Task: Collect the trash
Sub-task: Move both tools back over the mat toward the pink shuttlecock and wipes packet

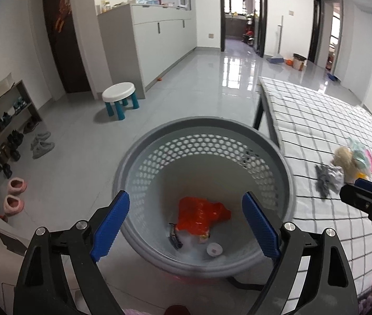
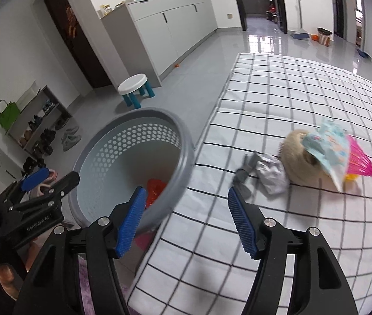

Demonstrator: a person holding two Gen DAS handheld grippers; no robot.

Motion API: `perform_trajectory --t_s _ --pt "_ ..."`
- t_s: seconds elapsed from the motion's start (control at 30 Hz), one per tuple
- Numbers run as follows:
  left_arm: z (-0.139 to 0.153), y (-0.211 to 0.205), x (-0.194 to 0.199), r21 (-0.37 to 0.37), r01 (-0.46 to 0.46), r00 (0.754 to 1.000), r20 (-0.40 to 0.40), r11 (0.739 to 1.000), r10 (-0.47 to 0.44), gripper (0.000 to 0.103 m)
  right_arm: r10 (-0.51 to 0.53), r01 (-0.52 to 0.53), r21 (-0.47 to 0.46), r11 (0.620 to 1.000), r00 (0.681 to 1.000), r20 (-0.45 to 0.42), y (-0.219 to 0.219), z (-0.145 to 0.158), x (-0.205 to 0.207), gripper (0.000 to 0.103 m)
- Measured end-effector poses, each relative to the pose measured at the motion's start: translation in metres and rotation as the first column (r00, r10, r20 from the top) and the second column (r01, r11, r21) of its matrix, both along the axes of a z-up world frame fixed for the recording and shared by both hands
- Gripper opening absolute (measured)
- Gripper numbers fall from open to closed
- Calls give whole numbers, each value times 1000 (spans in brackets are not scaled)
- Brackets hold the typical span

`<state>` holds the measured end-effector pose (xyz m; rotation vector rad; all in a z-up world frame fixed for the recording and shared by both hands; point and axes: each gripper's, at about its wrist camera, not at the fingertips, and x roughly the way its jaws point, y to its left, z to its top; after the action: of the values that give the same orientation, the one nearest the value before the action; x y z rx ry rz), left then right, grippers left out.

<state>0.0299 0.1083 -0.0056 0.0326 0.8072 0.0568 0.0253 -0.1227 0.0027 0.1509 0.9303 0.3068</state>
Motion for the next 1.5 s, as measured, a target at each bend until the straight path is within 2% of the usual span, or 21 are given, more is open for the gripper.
perform_trajectory --t_s 0.5,0.67,0.9,1.07,1.3,1.5 --pt "14 -69 -10 -48 152 988 17 987 -151 88 -117 118 -34 992 992 43 -63 23 -26 63" --pt "20 -90 -2 -65 192 981 25 979 -190 88 -174 177 -61 982 983 57 -97 29 -27 63" --pt "23 -125 22 -63 252 968 18 966 -251 88 -278 280 -53 958 960 45 -151 25 -25 63" --pt "20 -147 42 -57 286 958 7 957 -286 88 -333 333 -59 941 943 14 -178 15 -12 63" --pt "17 -176 71 -41 324 946 1 945 -324 88 -352 350 -90 932 936 -4 -190 3 21 63" --pt "6 -192 81 -36 341 940 -7 939 -342 88 -391 389 -59 919 921 -12 -203 -5 56 63"
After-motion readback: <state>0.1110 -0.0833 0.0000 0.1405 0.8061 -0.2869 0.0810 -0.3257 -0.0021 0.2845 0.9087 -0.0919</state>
